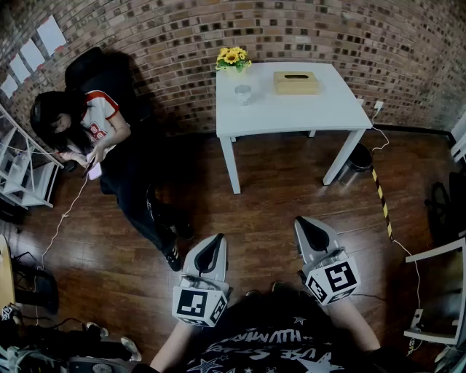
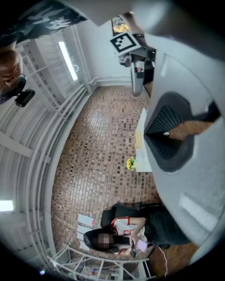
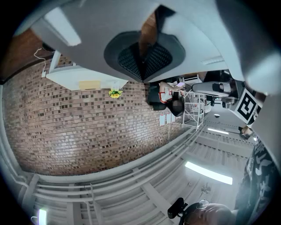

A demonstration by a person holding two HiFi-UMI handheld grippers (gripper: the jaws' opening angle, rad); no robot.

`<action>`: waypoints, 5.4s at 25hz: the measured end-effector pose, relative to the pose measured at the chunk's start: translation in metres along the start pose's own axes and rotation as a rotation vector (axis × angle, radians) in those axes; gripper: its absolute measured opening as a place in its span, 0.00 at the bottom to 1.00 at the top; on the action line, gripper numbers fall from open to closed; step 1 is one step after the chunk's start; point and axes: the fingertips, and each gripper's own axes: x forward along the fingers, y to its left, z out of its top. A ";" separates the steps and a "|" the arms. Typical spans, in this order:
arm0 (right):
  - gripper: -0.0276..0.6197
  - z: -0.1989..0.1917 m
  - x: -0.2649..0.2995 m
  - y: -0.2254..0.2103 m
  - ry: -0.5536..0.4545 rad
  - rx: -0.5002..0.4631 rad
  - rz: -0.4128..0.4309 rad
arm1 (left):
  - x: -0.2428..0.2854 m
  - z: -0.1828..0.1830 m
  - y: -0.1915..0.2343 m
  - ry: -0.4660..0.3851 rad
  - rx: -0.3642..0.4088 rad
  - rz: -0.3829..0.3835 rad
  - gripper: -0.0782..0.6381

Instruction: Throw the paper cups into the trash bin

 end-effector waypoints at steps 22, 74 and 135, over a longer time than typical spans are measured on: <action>0.05 0.008 0.264 -0.172 -0.056 -0.015 0.033 | 0.244 0.023 0.135 -0.008 0.033 0.126 0.12; 0.06 -0.078 0.528 -0.250 0.221 0.005 0.015 | 0.519 -0.019 0.301 0.150 0.030 0.097 0.12; 0.58 -0.091 0.625 -0.207 0.184 -0.121 0.251 | 0.575 -0.036 0.323 0.221 0.022 0.072 0.12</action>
